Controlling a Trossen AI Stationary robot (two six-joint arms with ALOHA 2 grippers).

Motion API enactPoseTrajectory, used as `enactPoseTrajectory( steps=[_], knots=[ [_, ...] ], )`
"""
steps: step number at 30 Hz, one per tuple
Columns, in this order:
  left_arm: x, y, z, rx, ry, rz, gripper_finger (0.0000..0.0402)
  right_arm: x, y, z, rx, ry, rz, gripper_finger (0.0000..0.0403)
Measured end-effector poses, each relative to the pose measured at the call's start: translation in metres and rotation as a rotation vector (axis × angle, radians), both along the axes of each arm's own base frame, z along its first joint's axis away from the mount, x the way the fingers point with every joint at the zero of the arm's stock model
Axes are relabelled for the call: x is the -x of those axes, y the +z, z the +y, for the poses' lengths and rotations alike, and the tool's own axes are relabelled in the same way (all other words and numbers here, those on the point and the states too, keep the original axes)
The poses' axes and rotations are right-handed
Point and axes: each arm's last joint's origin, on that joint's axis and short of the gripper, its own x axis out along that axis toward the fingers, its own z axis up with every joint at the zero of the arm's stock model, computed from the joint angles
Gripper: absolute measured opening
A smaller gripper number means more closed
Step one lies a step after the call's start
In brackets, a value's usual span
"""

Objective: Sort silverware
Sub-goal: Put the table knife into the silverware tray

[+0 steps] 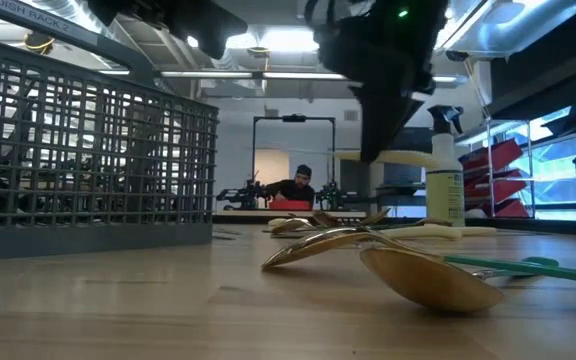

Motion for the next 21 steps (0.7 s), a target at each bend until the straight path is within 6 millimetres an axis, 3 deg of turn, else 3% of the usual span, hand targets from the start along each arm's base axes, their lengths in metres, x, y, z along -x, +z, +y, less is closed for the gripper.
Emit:
enactPoseTrajectory(
  steps=[9,15,21],
  knots=[
    [0.002,-0.003,-0.002,0.009,-0.005,0.038,0.0,0.019,0.001,0.014,0.043,-0.008,-0.166,0.0033],
    [0.0,-0.001,-0.011,-0.014,-0.052,0.015,0.0,0.021,0.008,0.024,0.027,0.085,-0.365,0.0033],
    [0.011,0.008,-0.013,-0.024,-0.058,-0.017,0.0,0.022,0.008,0.037,-0.001,0.179,-0.476,0.0033]
  ],
)
